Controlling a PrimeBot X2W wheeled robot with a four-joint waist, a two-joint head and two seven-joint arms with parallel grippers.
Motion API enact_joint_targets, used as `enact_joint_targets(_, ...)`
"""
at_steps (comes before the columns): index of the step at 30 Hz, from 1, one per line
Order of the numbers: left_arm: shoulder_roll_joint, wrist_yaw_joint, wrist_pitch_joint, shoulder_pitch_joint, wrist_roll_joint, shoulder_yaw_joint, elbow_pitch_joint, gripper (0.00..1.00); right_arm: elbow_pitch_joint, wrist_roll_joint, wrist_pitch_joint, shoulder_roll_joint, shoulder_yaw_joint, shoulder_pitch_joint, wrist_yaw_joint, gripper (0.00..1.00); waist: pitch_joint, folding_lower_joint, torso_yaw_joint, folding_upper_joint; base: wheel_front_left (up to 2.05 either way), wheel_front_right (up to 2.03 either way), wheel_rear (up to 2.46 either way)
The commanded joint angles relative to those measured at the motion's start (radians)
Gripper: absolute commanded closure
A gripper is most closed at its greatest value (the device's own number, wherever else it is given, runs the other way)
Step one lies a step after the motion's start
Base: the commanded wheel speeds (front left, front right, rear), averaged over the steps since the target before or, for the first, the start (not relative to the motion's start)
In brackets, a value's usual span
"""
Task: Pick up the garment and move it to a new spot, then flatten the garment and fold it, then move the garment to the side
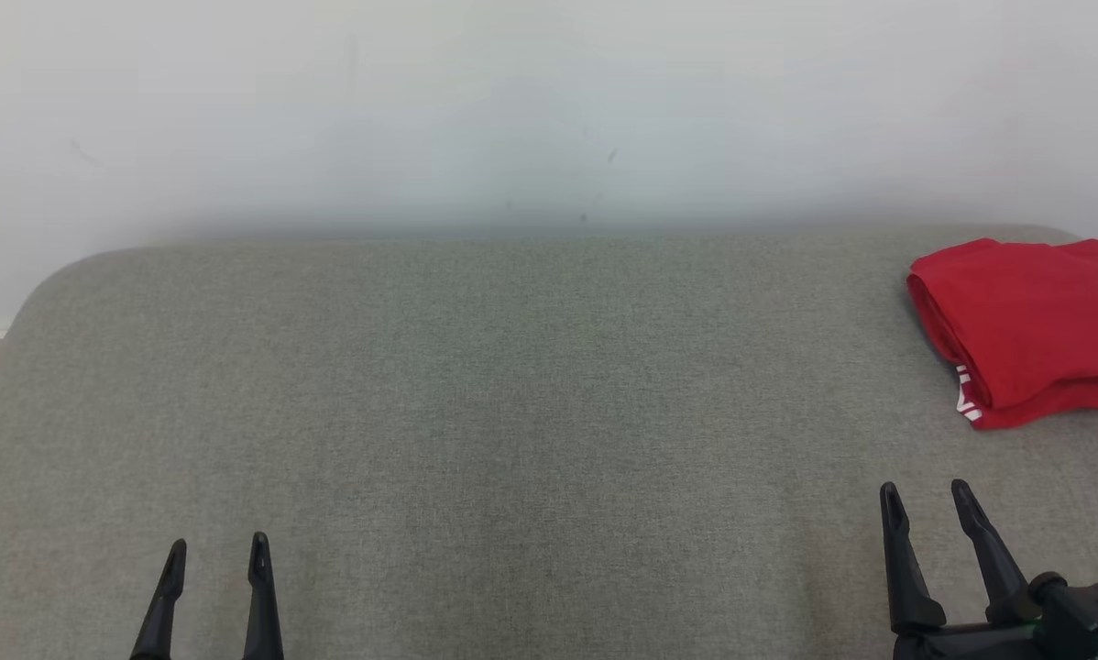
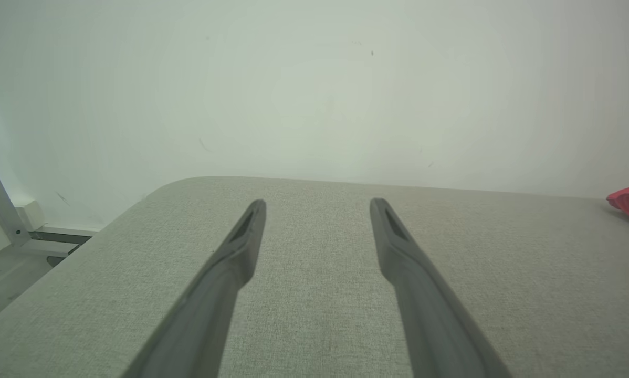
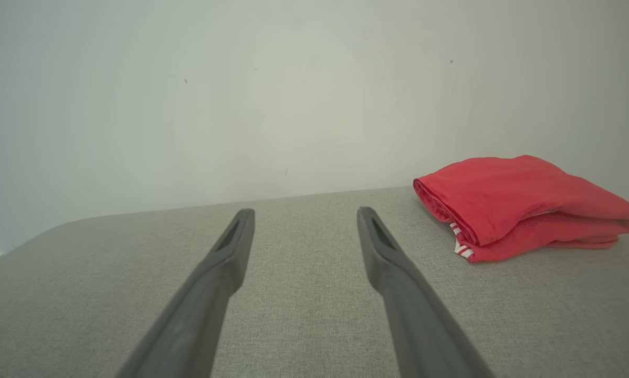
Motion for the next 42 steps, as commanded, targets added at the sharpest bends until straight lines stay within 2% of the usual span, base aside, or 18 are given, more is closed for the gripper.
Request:
enact_joint_targets(1, -0.003, 0.000, -0.003, 0.013, 0.007, 0.002, 0.004, 0.00, -0.004, -0.007, -0.007, 0.004, -0.001, 0.011, -0.003, 0.00, -0.002, 0.0001, -0.005, 0.0000, 0.00, 0.00, 0.00)
enact_joint_targets(13, -0.004, 0.006, -0.003, 0.008, 0.022, 0.000, 0.030, 0.00, 0.021, -0.003, -0.025, 0.018, 0.001, 0.024, -0.003, 0.00, -0.014, 0.0001, -0.008, 0.0000, 0.00, 0.00, 0.00)
enact_joint_targets(14, -0.002, 0.002, 0.000, 0.001, 0.011, -0.001, 0.029, 1.00, 0.021, -0.005, -0.022, 0.017, 0.001, 0.015, 0.000, 1.00, -0.014, 0.0001, -0.008, 0.0000, 0.00, 0.00, 0.00)
enact_joint_targets(18, -0.005, 0.000, 0.010, -0.002, -0.008, 0.001, 0.066, 1.00, 0.050, 0.010, -0.017, 0.020, 0.002, 0.023, 0.000, 1.00, -0.014, 0.0001, -0.008, 0.0000, 0.00, 0.00, 0.00)
enact_joint_targets(24, -0.006, -0.003, 0.046, -0.023, -0.129, 0.011, 0.081, 1.00, 0.061, 0.129, 0.007, 0.021, -0.004, 0.007, 0.000, 1.00, -0.013, 0.0001, -0.008, 0.0000, 0.00, 0.00, 0.00)
enact_joint_targets(26, -0.007, -0.005, 0.063, -0.031, -0.206, 0.012, 0.084, 1.00, 0.069, 0.201, 0.023, 0.022, -0.008, -0.005, 0.000, 1.00, -0.012, 0.0001, -0.009, 0.0000, 0.00, 0.00, 0.00)
enact_joint_targets(42, -0.009, -0.011, 0.128, -0.065, -0.477, 0.019, 0.103, 1.00, 0.096, 0.459, 0.079, 0.026, -0.025, -0.044, 0.000, 1.00, -0.010, 0.0001, -0.009, 0.0000, 0.00, 0.00, 0.00)
